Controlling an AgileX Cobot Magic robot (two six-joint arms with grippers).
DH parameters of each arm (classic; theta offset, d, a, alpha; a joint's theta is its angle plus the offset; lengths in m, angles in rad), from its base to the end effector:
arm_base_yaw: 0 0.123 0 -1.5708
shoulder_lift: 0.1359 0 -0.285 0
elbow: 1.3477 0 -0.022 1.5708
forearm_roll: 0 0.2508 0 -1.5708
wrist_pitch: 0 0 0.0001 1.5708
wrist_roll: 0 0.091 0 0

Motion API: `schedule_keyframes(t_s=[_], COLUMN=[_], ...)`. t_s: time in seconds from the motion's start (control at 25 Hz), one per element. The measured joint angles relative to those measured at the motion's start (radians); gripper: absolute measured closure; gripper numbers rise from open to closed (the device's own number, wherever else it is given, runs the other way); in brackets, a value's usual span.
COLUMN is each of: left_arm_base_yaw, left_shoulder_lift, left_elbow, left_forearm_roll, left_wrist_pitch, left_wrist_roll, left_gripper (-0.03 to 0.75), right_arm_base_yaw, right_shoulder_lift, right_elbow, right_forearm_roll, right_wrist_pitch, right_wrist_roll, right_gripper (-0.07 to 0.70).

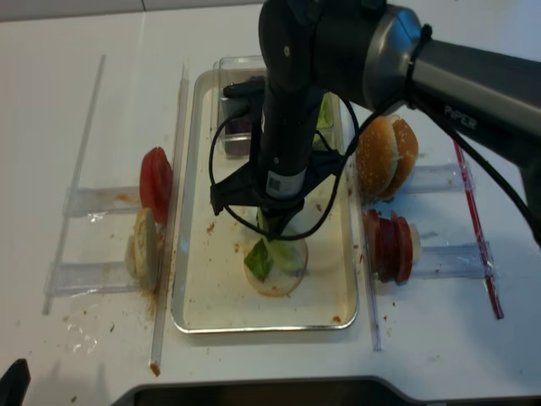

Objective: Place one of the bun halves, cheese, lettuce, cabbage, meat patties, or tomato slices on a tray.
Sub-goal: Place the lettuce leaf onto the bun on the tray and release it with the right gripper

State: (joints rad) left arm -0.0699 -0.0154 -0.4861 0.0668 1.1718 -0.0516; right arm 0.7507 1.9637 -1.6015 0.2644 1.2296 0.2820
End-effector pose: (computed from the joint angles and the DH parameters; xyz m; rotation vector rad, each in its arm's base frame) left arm -0.0103 0.0063 0.2648 0.0120 2.1518 0.0108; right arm 0.2756 0.2878 0.2342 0.5881 -2.9931 -0.3858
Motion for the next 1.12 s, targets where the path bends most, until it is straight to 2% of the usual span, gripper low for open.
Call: schedule_keyframes(t_s=[0.36, 0.52, 0.64, 0.92, 1.0, 1.12], left_arm_base_yaw=[0.0, 0.0, 0.0, 0.0, 0.0, 0.0], left_shoulder_lift=[0.0, 0.0, 0.0, 0.0, 0.0, 0.0], left_elbow=[0.0, 0.0, 0.0, 0.0, 0.0, 0.0], left_forearm_roll=[0.0, 0.0, 0.0, 0.0, 0.0, 0.0], left_wrist_pitch=[0.0, 0.0, 0.0, 0.0, 0.0, 0.0], left_wrist_roll=[0.0, 0.0, -0.001, -0.001, -0.001, -0.001], left_gripper=[0.293, 0.293, 0.293, 0.293, 0.293, 0.293], right_arm_base_yaw=[0.0, 0.0, 0.0, 0.0, 0.0, 0.0], right_shoulder_lift=[0.045, 0.045, 0.045, 0.045, 0.045, 0.045], right_elbow=[0.0, 0.0, 0.0, 0.0, 0.0, 0.0], right_forearm_roll=[0.004, 0.004, 0.002, -0.01, -0.014, -0.017], right_wrist_pitch=[-0.006, -0.006, -0.006, -0.007, -0.007, -0.007], right_wrist_roll=[-0.007, -0.007, -0.007, -0.007, -0.007, -0.007], right_gripper=[0.571, 0.543, 0.465, 0.163, 0.112, 0.087])
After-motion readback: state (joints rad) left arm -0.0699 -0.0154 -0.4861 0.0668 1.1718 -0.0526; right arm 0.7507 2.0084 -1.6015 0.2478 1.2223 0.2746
